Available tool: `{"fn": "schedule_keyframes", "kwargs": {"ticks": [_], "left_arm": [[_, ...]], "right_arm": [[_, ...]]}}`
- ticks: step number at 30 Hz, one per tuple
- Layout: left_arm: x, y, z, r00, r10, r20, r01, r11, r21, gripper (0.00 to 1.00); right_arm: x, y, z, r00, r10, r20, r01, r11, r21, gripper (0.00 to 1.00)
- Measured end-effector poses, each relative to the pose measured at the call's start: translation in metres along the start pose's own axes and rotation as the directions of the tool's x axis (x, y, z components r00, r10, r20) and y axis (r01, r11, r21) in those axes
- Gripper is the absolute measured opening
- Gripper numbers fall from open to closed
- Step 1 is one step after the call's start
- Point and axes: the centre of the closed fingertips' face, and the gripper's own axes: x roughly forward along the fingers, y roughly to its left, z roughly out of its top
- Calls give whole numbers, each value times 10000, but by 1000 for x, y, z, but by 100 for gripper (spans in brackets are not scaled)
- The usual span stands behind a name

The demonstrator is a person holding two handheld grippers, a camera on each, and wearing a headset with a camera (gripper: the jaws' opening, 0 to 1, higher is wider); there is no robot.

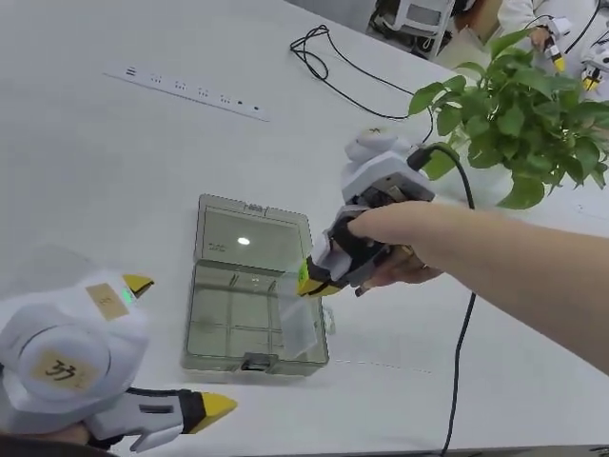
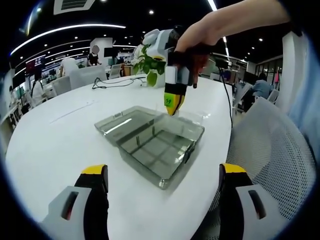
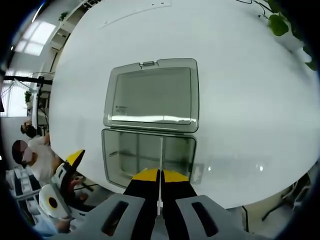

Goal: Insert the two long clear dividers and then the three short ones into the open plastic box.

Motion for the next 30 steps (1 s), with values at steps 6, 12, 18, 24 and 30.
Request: {"fn": "schedule_keyframes", "kwargs": {"ticks": [6, 12, 18, 24, 30], "left_arm": [[0, -1, -2, 10000, -9, -42, 9, 10000, -64, 93], [0, -1, -3, 10000, -16, -75, 15, 10000, -89, 92], [1, -1, -4, 10000, -15, -74, 14, 9999, -122, 92], [1, -2, -5, 10000, -40, -82, 39, 9999, -149, 92], [1, -2, -8, 9999, -34, -123, 32, 9998, -178, 91]], "right_arm": [[2, 1, -3, 10000, -64, 11, 64, 10000, 26, 1], [4, 0, 1, 9999, -91, -57, 91, 10000, 25, 2], [2, 4, -3, 9998, -143, -118, 144, 9999, 77, 2], [2, 4, -3, 9997, -199, -144, 200, 9998, 81, 2], [4, 2, 3, 9997, -213, -102, 214, 9997, 137, 2]]}}
